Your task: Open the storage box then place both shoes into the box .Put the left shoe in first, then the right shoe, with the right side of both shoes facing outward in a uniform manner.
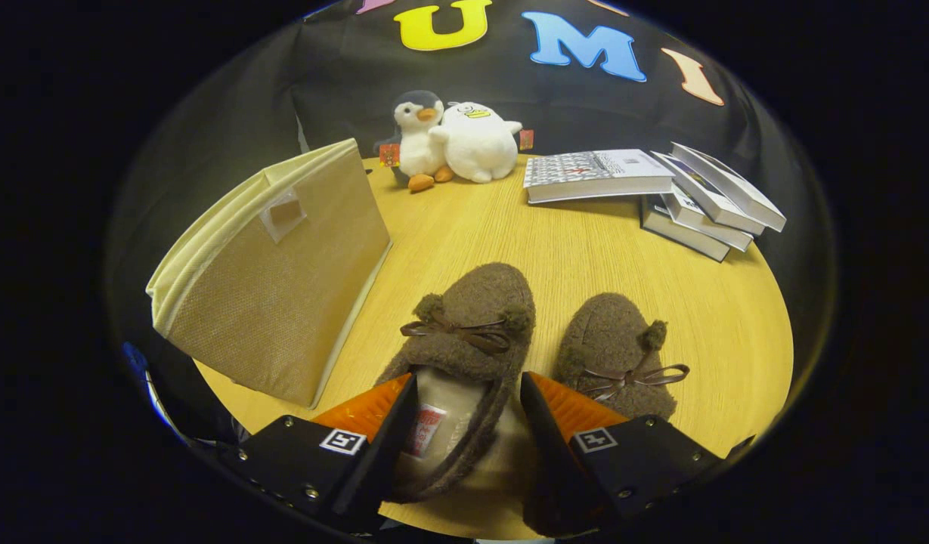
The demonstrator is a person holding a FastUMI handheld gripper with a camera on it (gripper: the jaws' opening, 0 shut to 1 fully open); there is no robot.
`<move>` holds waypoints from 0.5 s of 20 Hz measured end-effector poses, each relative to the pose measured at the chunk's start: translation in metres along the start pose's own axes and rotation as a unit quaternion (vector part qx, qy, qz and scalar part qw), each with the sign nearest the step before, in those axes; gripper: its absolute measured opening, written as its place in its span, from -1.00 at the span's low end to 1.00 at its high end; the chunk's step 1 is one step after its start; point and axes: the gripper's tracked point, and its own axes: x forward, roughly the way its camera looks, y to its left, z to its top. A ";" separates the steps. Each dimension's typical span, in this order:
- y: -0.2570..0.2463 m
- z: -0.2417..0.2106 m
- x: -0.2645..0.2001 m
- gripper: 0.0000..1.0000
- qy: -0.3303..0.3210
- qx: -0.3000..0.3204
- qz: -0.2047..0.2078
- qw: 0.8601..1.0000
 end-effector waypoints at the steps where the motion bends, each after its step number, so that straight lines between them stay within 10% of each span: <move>1: 0.001 -0.002 0.003 0.65 0.006 0.004 0.002 1.000; 3: 0.000 0.003 0.006 0.63 0.007 0.013 0.002 1.000; 6: -0.004 -0.004 0.011 -0.06 0.029 0.049 0.001 0.998; 8: -0.017 -0.001 0.010 -0.06 0.025 0.070 -0.023 0.997; 10: -0.017 -0.003 0.011 -0.93 0.039 0.123 -0.014 0.992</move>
